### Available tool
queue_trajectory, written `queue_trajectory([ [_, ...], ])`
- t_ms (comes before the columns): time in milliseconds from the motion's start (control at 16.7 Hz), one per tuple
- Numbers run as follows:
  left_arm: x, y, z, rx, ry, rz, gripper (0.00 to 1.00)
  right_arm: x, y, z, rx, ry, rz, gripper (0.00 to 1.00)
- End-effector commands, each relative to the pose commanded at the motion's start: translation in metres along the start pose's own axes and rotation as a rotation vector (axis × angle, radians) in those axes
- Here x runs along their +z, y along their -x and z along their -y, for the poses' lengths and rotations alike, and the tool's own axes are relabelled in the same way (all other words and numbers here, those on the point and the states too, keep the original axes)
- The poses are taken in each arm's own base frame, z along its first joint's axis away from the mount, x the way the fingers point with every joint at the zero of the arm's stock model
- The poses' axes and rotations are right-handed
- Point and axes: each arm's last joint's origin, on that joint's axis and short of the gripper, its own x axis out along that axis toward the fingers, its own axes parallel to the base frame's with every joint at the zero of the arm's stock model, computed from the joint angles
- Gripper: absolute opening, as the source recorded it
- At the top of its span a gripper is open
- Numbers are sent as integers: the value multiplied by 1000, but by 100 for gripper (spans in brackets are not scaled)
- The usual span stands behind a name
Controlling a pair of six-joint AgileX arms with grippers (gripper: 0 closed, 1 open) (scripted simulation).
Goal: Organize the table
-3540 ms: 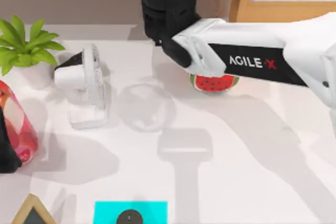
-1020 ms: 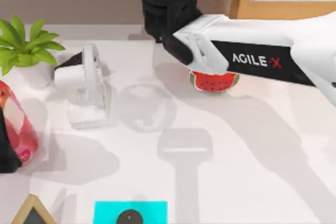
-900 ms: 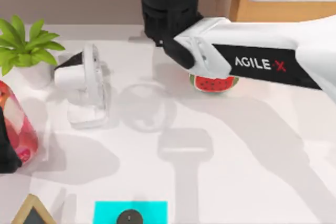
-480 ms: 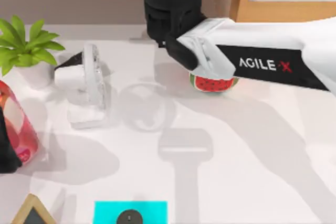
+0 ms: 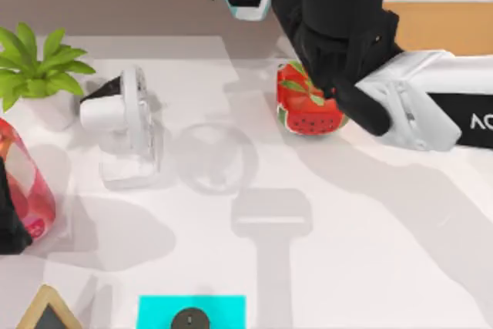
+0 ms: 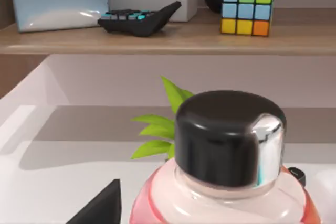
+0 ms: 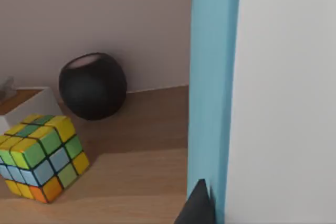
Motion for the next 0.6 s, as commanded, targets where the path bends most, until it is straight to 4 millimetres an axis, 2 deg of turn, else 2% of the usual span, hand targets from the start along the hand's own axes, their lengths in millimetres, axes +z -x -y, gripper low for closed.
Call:
queue_trajectory([
  [180,0,0,0,0,0,0,100,4,40,30,120,-142,-81,0],
  [300,0,0,0,0,0,0,100,6,62,57,167,-244,-133,0],
  [420,0,0,0,0,0,0,100,7,81,89,181,-350,-175,0],
  [600,0,0,0,0,0,0,100,9,99,145,124,-517,-200,0],
])
